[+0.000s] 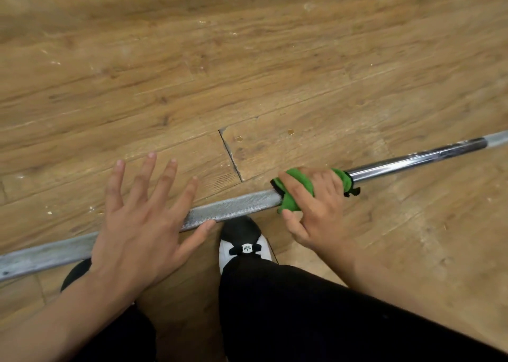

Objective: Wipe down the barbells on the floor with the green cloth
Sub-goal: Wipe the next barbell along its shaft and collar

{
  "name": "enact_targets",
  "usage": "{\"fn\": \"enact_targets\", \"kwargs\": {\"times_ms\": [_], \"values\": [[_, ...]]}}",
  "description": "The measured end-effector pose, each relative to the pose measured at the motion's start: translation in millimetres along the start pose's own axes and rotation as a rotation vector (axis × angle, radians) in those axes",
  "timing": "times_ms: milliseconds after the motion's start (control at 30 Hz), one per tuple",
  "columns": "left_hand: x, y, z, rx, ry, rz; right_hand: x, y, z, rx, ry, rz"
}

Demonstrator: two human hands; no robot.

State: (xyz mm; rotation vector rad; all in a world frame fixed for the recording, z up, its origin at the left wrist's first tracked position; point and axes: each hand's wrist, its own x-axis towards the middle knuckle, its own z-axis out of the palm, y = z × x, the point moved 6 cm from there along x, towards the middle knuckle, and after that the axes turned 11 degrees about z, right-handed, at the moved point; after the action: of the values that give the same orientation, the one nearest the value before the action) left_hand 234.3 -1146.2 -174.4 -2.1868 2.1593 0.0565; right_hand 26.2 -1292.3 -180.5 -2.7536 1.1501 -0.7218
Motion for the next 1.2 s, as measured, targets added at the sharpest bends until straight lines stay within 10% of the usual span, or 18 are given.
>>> {"fn": "enact_targets", "kwargs": {"times_ms": [333,500,633,967,1200], "values": [[22.2,-18.2,-3.5,-0.008,-0.013,-0.04,27.4,66.6,-9.8,-0.041,0.239,0.436],[33.9,-29.4,-5.0,0.011,0.01,-0.044,27.1,-51.6,33.0,0.152,0.091,0.275],[43.6,-43.4,-4.5,0.007,0.025,-0.034,41.0,-12.3,33.4,0.021,0.075,-0.053],[76.1,-65.4,-7.2,0.061,0.05,0.065,81.7,52.9,33.0,0.033,0.238,0.43],[88.0,-76.9,-6.7,0.102,0.019,0.39,101.8,-43.9,67.4,0.081,0.033,-0.006]]}}
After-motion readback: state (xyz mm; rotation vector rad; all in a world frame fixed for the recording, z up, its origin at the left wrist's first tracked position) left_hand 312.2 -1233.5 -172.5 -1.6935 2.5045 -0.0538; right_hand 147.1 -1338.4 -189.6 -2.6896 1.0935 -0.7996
